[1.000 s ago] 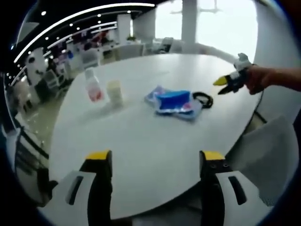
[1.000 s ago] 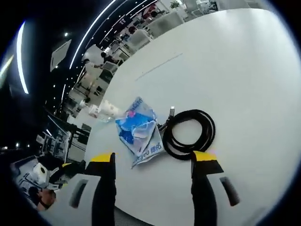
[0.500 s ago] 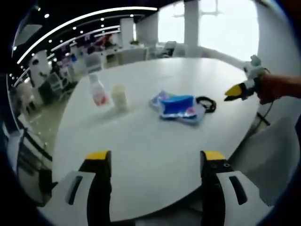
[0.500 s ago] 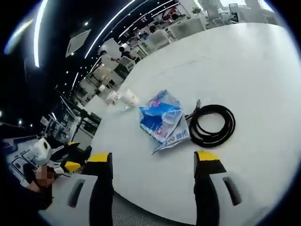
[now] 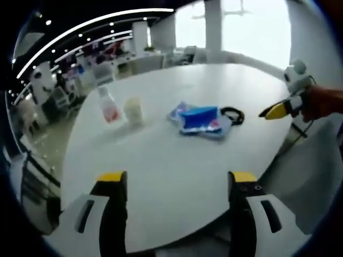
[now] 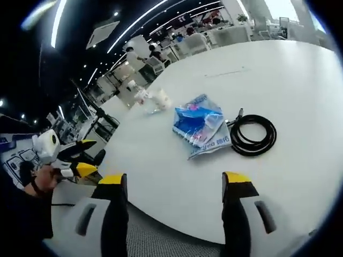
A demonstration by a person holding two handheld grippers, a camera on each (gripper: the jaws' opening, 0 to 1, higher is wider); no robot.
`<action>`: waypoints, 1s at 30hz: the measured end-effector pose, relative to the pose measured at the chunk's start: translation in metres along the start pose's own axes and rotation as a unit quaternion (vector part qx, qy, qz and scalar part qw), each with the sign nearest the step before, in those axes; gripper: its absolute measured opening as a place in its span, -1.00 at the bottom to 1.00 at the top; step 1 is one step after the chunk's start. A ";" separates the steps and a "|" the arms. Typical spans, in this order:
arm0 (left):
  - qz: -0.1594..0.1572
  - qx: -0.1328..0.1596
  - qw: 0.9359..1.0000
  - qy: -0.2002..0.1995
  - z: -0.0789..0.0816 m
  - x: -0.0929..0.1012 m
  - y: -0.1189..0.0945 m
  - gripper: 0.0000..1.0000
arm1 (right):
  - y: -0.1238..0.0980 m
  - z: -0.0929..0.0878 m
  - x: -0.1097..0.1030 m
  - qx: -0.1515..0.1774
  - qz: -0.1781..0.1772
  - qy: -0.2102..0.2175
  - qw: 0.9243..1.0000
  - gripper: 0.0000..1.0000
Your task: Arrange the tabletop items into an orderly group along one side of the table until the central work area is clear of visible clutter.
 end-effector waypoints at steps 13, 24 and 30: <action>-0.010 -0.012 1.000 0.004 -0.004 0.005 0.000 0.47 | 0.007 -0.008 -0.039 0.012 -0.032 0.045 0.998 0.38; -0.038 0.008 0.999 -0.032 0.001 0.006 0.000 0.53 | 0.012 0.000 -0.039 0.002 -0.049 0.017 0.999 0.38; -0.013 0.021 0.999 -0.024 0.005 -0.001 -0.007 0.54 | 0.028 0.032 -0.018 0.006 -0.063 -0.029 0.998 0.32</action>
Point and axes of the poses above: the point that each gripper's makers call its tool centre point, and the gripper's own axes: y roughly forward along the fingers, x roughly to its right, z roughly out of its top, the point moved 3 cm from there along -y, roughly backward along the fingers, and after that the axes turned 8 degrees about -z, right-handed, at the moved point
